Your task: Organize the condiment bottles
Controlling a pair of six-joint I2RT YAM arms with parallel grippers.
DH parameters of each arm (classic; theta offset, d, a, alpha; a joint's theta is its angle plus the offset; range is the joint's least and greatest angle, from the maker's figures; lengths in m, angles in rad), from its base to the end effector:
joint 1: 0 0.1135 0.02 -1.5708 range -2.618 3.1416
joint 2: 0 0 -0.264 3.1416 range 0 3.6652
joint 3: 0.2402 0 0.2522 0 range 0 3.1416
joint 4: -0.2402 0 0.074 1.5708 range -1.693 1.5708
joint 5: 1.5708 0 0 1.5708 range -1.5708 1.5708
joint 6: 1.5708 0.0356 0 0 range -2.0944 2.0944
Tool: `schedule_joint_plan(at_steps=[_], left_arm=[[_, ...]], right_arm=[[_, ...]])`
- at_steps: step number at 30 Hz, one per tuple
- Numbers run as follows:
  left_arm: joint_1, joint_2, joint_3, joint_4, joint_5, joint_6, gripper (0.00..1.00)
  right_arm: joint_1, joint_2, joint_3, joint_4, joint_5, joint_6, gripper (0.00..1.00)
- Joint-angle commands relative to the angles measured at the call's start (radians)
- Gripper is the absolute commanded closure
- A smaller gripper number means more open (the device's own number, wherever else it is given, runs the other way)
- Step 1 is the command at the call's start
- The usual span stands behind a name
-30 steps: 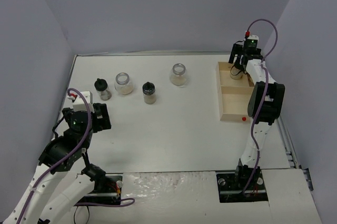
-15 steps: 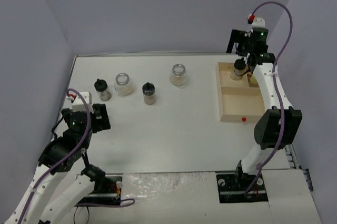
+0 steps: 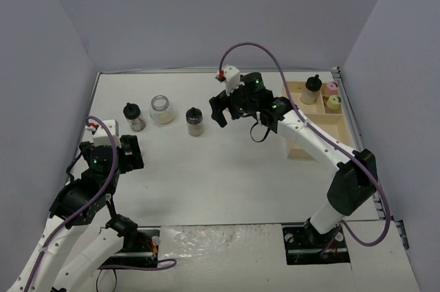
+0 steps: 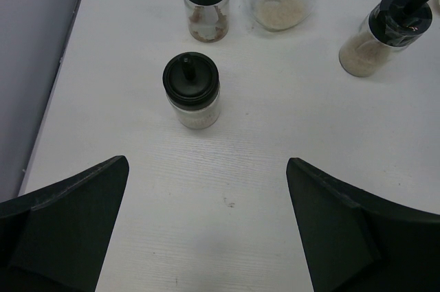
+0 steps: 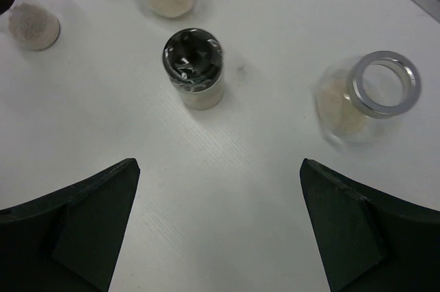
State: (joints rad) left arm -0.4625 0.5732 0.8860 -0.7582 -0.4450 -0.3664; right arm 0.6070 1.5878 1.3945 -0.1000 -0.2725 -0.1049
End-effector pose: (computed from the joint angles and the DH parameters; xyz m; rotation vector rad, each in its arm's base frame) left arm 0.1040 -0.0347 0.3434 -0.1844 1.9627 -0.0915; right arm 0.3067 0.2247 0.3580 -0.8375 1.7015 0.5986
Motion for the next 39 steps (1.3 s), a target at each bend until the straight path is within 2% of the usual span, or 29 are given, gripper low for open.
schedule_joint_plan(at_steps=[1, 10, 23, 32, 39], left_arm=[[0.008, 0.008, 0.011, 0.057, -0.005, 0.021, 0.03], [0.008, 0.027, 0.01, 0.058, -0.003, 0.021, 0.03], [0.01, 0.045, 0.011, 0.056, -0.002, 0.02, 0.03], [0.008, 0.048, 0.01, 0.056, -0.003, 0.021, 0.03], [0.008, 0.05, 0.011, 0.056, -0.001, 0.021, 0.03]], right_arm=[[0.077, 0.108, 0.02, 0.09, -0.082, -0.11, 0.0], [0.109, 0.349, 0.208, 0.131, -0.158, -0.184, 0.0], [0.109, 0.481, 0.312, 0.193, -0.046, -0.159, 0.03], [0.107, 0.536, 0.335, 0.233, -0.045, -0.146, 0.13], [0.102, 0.558, 0.347, 0.27, -0.037, -0.133, 0.28]])
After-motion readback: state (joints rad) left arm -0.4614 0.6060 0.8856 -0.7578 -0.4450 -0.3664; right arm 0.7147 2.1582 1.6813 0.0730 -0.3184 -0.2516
